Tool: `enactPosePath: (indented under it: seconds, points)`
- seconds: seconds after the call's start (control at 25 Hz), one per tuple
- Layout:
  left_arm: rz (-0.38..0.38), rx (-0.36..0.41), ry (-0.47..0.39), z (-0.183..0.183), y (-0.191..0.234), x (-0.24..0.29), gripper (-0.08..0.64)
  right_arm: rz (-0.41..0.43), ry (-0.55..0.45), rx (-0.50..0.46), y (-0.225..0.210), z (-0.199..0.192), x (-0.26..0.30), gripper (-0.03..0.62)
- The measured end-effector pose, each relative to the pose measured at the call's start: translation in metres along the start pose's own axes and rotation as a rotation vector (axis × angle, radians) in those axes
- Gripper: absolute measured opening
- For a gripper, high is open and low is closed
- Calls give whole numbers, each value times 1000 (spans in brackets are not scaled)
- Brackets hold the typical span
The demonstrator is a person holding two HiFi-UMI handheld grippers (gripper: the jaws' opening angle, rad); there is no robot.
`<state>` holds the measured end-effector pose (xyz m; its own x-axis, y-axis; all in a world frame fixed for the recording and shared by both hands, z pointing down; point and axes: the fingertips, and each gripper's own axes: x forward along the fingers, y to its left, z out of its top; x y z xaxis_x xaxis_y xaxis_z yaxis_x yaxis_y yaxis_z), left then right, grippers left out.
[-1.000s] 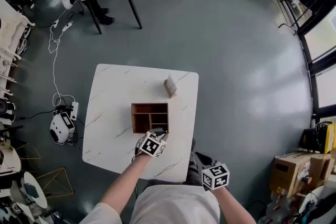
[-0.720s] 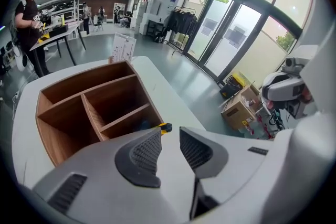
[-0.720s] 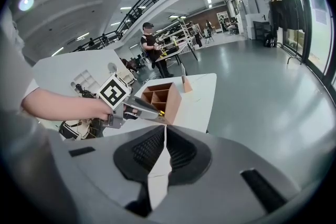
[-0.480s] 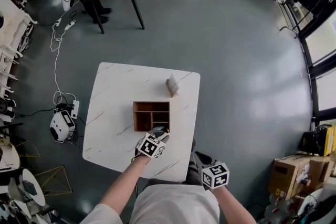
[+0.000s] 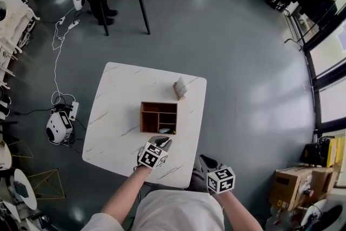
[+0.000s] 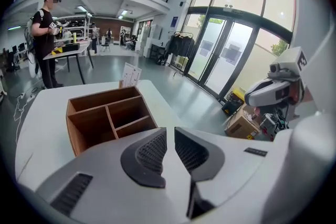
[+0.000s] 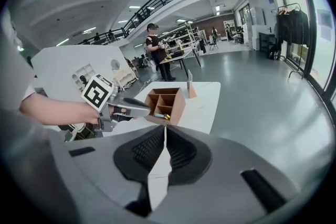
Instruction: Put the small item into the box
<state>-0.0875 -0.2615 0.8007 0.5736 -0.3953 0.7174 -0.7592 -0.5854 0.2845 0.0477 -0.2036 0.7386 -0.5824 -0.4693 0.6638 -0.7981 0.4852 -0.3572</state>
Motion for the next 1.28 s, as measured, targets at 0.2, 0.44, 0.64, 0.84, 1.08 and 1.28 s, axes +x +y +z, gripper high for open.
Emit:
enactPosePath:
  seconds: [0.2, 0.44, 0.64, 0.84, 1.08, 1.28]
  points:
    - [13, -8, -59, -11, -4, -21, 40, -25, -15, -16, 15, -8, -14, 31]
    - [25, -34, -89, -32, -13, -41, 32, -44, -31, -15, 23, -24, -28, 31]
    - [61, -67, -131, -38, -27, -60, 18, -19, -35, -40, 30, -34, -39, 31]
    - [98, -99, -187, -43, -45, -87, 14, 22, -60, -71, 38, -31, -44, 31]
    - [118, -107, -225, -56, -81, -115, 14, 71, -93, -127, 54, -31, -62, 31]
    - [126, -101, -254, -67, -119, -132, 14, 84, -106, -170, 62, -51, -90, 31]
